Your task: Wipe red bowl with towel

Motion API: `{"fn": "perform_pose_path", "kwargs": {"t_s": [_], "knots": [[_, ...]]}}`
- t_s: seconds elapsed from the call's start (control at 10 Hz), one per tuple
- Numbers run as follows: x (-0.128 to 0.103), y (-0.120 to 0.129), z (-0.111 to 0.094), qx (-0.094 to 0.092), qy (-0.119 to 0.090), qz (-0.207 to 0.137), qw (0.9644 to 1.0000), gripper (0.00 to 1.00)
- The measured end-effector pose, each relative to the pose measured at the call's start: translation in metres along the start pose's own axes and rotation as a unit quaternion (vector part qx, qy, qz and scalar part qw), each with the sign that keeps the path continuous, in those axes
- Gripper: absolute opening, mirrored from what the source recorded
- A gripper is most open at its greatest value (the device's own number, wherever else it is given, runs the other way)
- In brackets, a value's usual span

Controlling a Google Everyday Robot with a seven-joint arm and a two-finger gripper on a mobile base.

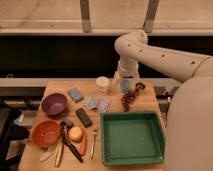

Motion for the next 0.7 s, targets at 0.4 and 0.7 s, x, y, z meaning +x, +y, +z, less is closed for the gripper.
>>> {"fn": "perform_pose_path", "kwargs": {"t_s": [0.4,0.7], "knots": [[-0.035,0.087,0.036,-0.006,0.007,-0.081,0.9967,0.8],[-0.036,0.091,0.041,-0.004,0.005,-0.082,0.9966,0.8]]}}
